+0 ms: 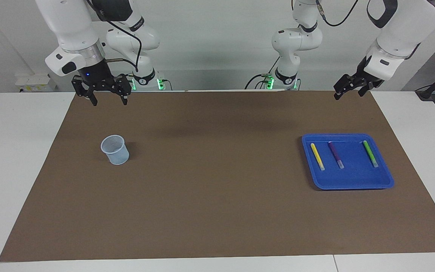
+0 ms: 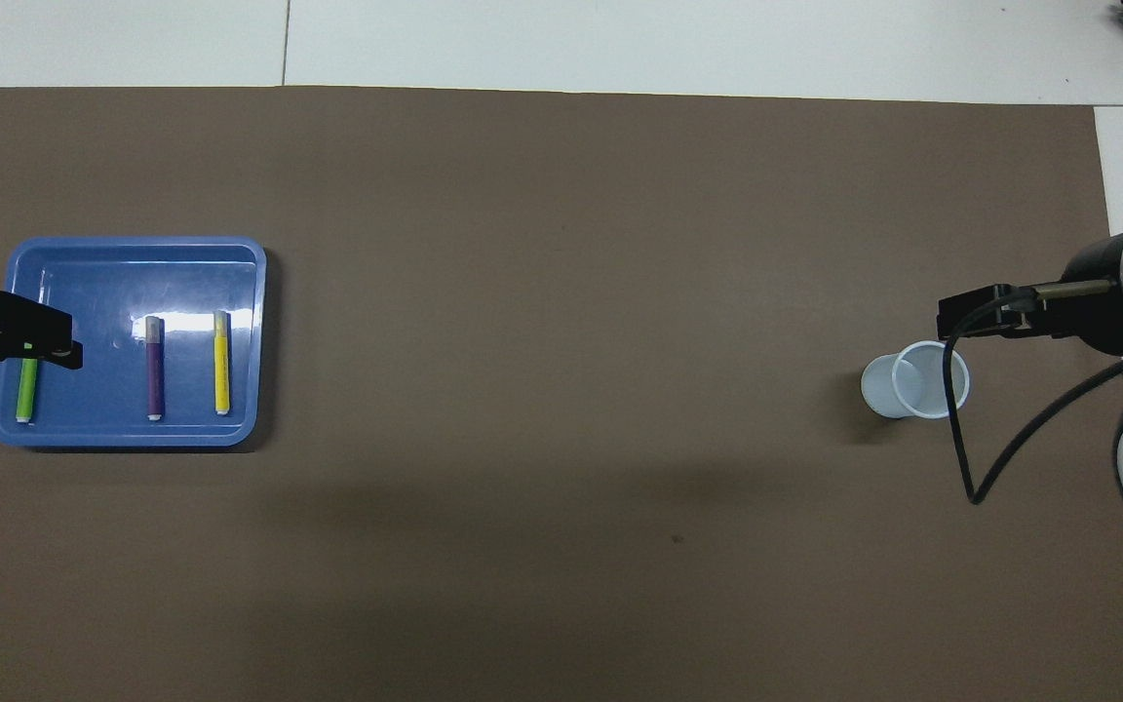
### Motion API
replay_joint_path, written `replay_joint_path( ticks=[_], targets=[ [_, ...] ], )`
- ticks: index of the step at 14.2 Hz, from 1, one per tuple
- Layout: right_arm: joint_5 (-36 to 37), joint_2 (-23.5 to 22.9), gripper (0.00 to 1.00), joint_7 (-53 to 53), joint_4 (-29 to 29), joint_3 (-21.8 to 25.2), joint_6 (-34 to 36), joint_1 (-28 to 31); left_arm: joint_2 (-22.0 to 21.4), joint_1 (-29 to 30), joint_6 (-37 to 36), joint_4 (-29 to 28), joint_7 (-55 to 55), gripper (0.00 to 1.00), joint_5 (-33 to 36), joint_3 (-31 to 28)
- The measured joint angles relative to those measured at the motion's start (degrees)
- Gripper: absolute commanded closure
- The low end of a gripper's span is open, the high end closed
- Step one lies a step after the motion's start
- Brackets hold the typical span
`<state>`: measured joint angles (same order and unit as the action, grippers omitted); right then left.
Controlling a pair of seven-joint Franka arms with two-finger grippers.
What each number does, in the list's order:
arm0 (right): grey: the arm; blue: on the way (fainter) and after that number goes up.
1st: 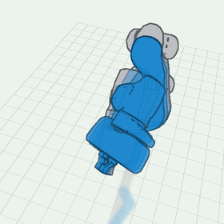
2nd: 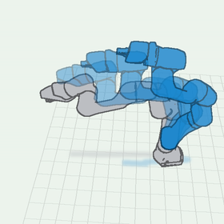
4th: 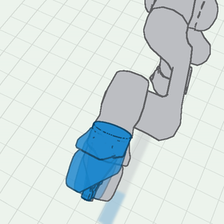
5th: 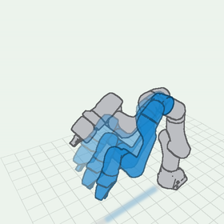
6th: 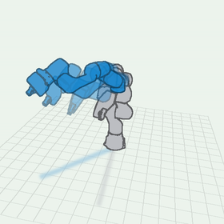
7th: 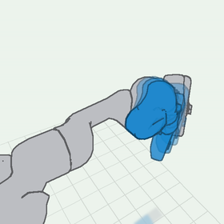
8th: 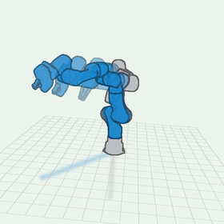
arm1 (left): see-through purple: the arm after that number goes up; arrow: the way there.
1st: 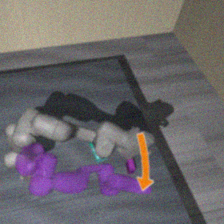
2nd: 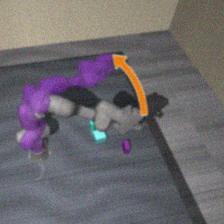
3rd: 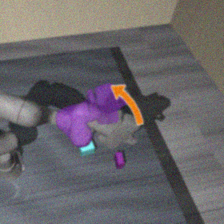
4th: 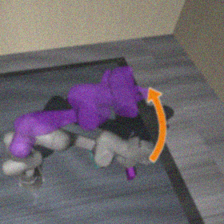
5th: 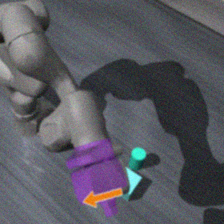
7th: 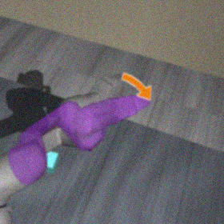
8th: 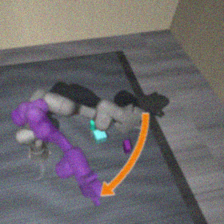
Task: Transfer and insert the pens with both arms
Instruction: 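Lower the left gripper onto the yellow pen while the right gripper advances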
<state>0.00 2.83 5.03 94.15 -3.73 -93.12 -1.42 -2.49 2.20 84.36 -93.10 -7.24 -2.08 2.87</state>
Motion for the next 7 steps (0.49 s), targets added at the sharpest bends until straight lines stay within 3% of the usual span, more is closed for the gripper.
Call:
replay_joint_path(
  ticks=[2, 7],
  targets=[
    [0.0, 0.01, 0.0, 0.0, 0.0, 0.0, -0.13, 0.0, -0.15, 0.87, 1.5, -2.04, 0.01, 0.0, 0.0, -0.03],
    [0.0, 1.12, 0.0, 0.0, -0.04, 0.04, -0.27, 0.18, -1.32, 1.06, 12.73, -14.15, 0.05, 0.0, -0.1, 0.39]
  ],
)
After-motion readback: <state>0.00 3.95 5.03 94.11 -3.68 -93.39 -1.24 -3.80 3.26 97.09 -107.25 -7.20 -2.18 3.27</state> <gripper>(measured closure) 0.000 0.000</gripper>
